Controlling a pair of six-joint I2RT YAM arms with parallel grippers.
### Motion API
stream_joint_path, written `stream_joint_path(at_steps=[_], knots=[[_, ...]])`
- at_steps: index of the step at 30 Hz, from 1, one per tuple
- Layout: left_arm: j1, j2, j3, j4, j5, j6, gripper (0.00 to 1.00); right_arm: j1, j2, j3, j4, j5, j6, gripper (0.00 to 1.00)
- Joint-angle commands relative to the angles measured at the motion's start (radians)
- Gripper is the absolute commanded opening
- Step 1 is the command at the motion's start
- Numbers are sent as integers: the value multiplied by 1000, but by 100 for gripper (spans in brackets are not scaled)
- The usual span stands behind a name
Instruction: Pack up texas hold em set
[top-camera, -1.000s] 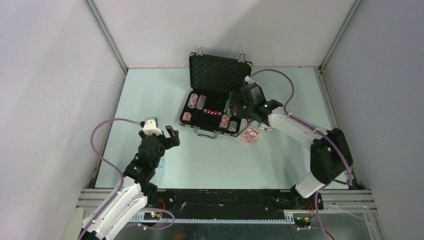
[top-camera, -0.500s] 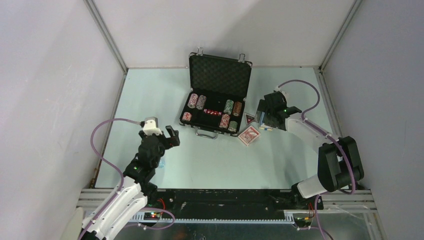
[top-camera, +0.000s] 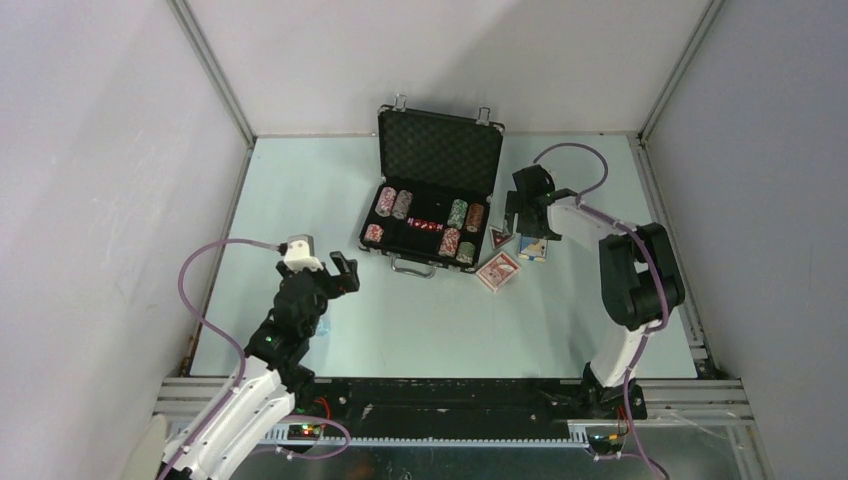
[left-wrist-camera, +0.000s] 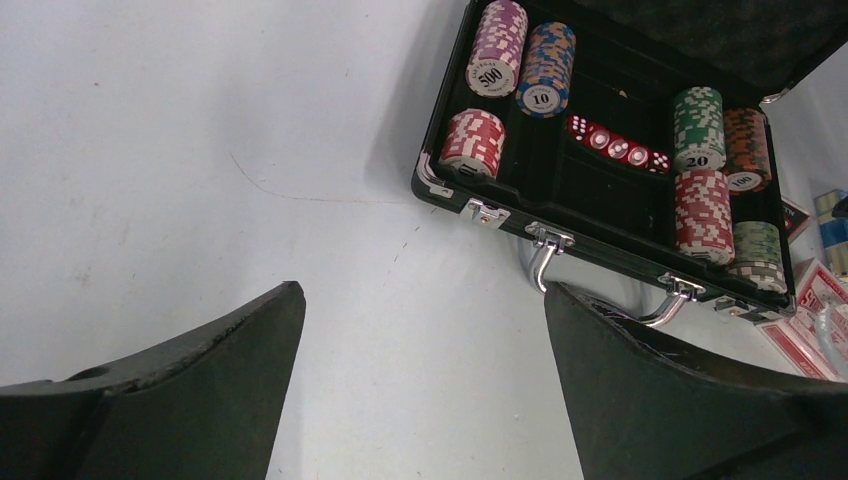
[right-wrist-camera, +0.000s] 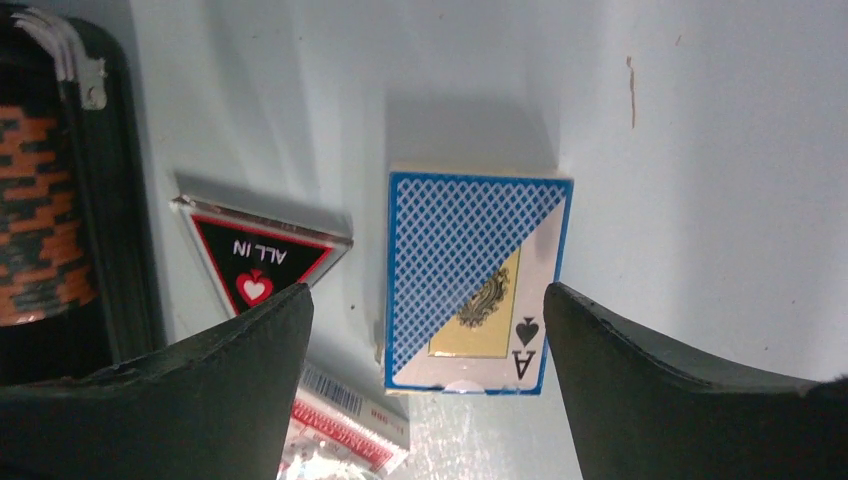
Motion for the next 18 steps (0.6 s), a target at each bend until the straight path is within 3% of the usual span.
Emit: stream_joint_path(at_steps=[1, 7, 18], knots=[[-3, -27, -16, 24, 1, 10, 97, -23, 50, 73, -36, 60, -23, 87], [-3, -24, -16, 24, -2, 10, 97, -40, 99, 77, -25, 28, -16, 82], [-3, -19, -13, 23, -4, 8, 97, -42, 86, 88, -47, 4, -5, 58]])
